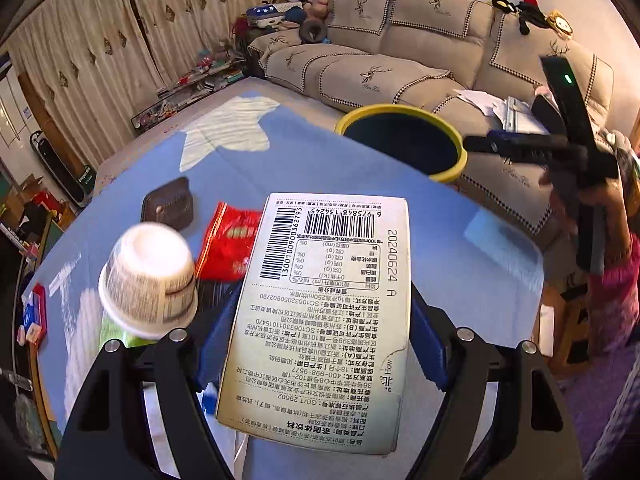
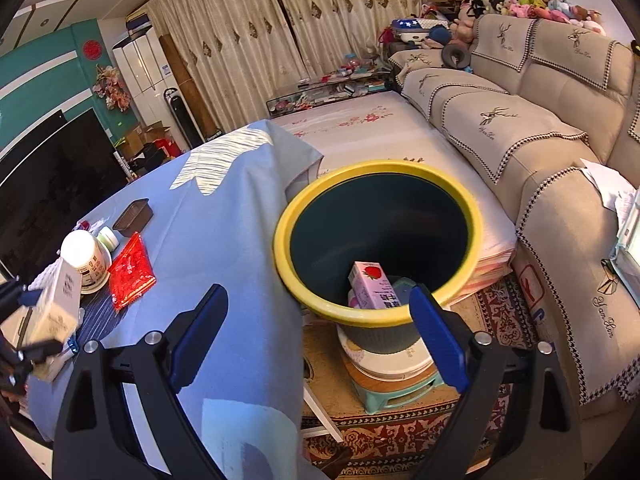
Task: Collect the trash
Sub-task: 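Carry the receipt card over the bin and open the left gripper, then move both tools back over the table toward the red snack bag, then grasp the red snack bag with the right gripper and drop it into the bin, then grasp the white yogurt cup with the left gripper and lift it, then carry the yogurt cup over the bin and open the left gripper, then move the right gripper to the brown plastic tray and grasp it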
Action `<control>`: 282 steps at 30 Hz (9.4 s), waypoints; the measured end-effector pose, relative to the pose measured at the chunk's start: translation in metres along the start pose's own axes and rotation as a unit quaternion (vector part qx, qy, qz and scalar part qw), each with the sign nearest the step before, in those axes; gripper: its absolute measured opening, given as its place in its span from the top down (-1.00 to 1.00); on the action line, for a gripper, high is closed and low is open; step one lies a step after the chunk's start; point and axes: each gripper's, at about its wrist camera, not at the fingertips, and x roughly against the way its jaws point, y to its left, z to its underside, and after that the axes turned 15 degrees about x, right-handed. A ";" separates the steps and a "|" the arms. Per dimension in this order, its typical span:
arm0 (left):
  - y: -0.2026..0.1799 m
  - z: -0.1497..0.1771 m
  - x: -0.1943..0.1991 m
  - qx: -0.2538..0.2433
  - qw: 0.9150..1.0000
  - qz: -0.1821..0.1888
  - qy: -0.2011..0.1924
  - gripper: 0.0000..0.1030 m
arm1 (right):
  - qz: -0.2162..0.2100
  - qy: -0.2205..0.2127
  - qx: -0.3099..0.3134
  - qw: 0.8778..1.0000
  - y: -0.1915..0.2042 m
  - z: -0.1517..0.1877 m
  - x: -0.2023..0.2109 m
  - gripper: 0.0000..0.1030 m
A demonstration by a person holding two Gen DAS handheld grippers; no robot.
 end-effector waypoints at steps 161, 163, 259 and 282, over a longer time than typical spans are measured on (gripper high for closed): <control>0.083 0.045 0.048 0.248 0.949 -0.132 -0.145 -0.90 | 0.058 0.124 0.023 0.990 -0.042 -0.045 -0.126 -0.51; 0.077 0.037 0.041 0.228 0.953 -0.141 -0.139 -0.90 | 0.048 0.117 0.026 0.992 -0.037 -0.046 -0.120 -0.51; -0.175 -0.212 -0.195 0.007 0.998 -0.012 -0.068 -0.77 | 0.082 0.060 -0.089 0.991 -0.134 0.070 0.026 -0.53; 0.014 -0.055 0.057 0.171 0.954 -0.131 -0.211 -0.90 | -0.017 0.069 0.008 0.997 -0.020 0.033 -0.009 -0.53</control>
